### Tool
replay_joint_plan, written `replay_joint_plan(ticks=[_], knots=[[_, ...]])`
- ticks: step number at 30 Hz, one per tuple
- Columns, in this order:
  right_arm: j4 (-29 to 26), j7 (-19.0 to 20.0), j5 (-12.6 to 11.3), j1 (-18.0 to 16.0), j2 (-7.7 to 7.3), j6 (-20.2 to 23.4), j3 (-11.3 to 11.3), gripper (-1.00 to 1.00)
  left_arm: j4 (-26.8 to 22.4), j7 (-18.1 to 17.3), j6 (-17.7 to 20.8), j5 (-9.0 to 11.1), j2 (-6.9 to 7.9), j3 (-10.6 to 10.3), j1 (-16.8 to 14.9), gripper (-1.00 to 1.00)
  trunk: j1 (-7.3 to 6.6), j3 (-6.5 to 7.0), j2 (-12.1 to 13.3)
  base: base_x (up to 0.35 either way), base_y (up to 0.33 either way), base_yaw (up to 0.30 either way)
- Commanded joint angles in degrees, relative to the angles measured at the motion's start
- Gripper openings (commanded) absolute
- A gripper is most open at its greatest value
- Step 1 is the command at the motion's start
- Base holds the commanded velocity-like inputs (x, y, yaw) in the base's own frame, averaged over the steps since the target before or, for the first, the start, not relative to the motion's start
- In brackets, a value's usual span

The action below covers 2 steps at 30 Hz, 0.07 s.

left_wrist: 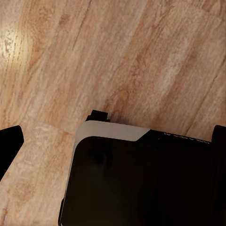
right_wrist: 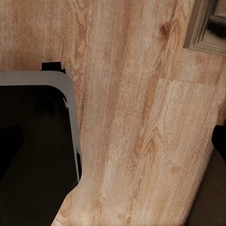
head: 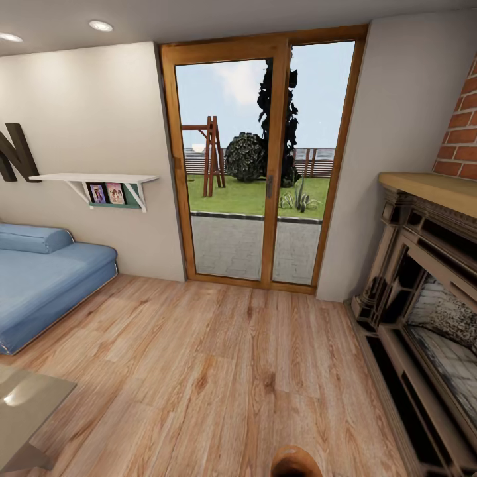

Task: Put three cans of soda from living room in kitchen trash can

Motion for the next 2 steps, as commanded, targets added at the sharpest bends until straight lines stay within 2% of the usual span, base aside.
replay_joint_plan(ticks=[1, 2], knots=[[0.0, 0.0, 0.0, 0.0, 0.00, 0.0, 0.0, 1.00, 0.0, 0.0, 0.0, 0.0, 0.01, 0.0, 0.0, 1.00, 0.00, 0.00, 0.0, 0.000, 0.000, 0.000], [0.0, 0.0, 0.0, 0.0, 0.00, 0.0, 0.0, 1.00, 0.0, 0.0, 0.0, 0.0, 0.00, 0.0, 0.0, 1.00, 0.00, 0.00, 0.0, 0.000, 0.000, 0.000]])
